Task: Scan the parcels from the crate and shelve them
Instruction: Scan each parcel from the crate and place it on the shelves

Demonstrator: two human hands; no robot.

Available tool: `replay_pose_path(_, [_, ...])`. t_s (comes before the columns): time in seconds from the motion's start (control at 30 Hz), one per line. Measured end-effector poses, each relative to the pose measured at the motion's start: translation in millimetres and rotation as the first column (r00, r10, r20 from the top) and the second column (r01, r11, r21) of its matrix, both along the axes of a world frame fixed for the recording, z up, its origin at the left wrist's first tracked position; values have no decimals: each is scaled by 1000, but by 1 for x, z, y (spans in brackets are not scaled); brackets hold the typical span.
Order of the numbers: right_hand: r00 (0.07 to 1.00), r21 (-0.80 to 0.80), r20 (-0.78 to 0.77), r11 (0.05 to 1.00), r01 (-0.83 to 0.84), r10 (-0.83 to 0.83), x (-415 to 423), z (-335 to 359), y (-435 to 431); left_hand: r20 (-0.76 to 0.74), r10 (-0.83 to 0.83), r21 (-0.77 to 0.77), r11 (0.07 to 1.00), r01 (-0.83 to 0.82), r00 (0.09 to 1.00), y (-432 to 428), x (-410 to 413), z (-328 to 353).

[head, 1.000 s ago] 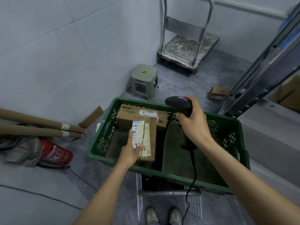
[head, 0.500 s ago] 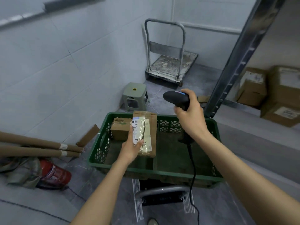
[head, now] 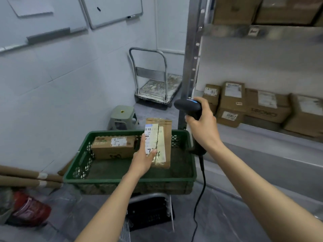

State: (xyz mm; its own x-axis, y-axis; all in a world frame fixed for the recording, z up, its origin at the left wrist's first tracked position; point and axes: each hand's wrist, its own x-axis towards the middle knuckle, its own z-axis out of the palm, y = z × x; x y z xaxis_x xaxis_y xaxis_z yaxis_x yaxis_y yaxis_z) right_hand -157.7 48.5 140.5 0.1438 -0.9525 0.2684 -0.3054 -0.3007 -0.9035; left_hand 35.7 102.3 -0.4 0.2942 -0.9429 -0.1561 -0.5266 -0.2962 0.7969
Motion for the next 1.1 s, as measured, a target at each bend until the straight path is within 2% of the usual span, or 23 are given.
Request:
replay_pose_path(0.17, [996,-28,33,996,82,-81,-68,22,20,-17,-182,-83,980,180,983,8,-72,23])
replay_pose_path(0.47, [934,-116,36,926,358,-357,-165,47,59,19,-415,-149,899,413,910,-4,-162,50])
replay_pose_path(0.63, [849,-133,34,840,526,-527,-207,53,96,-16,-574,-195,805,561,819,-8,-208,59])
replay_pose_path(0.77, [766,-152,9,756,637,-643,-237,59,133,-91,-640,-197,762,617,763,0,-249,65])
replay_pose_path(1.0, [588,-183,24,575,797,-808,-299,65,193,-69,-773,-218,628,747,631,19,-331,75])
replay_pose_path(1.1, [549,-173,41,536,827,-835,-322,65,207,-73,-800,-236,593,769,595,23,-360,76])
